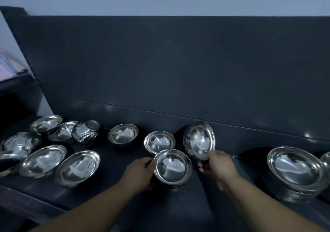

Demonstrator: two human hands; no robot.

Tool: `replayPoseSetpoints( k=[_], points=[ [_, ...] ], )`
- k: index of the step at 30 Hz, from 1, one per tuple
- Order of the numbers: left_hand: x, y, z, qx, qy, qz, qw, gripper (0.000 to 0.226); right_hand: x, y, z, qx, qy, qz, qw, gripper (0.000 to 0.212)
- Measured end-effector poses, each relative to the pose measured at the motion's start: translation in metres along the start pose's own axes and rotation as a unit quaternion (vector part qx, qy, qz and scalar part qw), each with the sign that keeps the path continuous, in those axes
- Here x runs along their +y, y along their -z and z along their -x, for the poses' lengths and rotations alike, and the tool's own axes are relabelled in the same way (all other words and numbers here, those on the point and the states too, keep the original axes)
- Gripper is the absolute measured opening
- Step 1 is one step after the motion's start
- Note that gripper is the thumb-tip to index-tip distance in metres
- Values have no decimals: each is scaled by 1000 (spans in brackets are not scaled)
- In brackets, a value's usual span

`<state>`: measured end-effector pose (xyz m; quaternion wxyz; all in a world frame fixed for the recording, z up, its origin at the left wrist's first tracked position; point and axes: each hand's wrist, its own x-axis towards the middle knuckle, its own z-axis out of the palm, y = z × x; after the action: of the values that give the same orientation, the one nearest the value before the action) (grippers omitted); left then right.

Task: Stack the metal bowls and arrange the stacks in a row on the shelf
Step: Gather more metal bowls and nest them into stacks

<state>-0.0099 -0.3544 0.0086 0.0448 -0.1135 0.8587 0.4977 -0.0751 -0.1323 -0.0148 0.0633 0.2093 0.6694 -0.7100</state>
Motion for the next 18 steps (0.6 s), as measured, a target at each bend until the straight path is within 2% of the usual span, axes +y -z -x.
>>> replayPoseSetpoints(
  k=[3, 7, 12, 14, 18],
  points=[
    [4, -7, -6, 8, 0, 29, 1000, 18, -16, -1, 14, -17, 61, 44, 997, 17],
    [2, -14, -18, 5, 40, 116, 992, 13, -22, -4, 29, -48, 95, 148, 983, 18],
    [-13, -9, -44, 60, 65, -17, 996, 31, -20, -3, 29, -37, 117, 244, 962, 18],
    [-19, -7, -58, 70, 86, -22, 994, 39, -20, -4, 27, -25, 121, 255, 959, 16],
    [-21, -11, -76, 75, 129, 84, 985, 33, -18, -3, 23, -7, 134, 279, 951, 13]
  ],
)
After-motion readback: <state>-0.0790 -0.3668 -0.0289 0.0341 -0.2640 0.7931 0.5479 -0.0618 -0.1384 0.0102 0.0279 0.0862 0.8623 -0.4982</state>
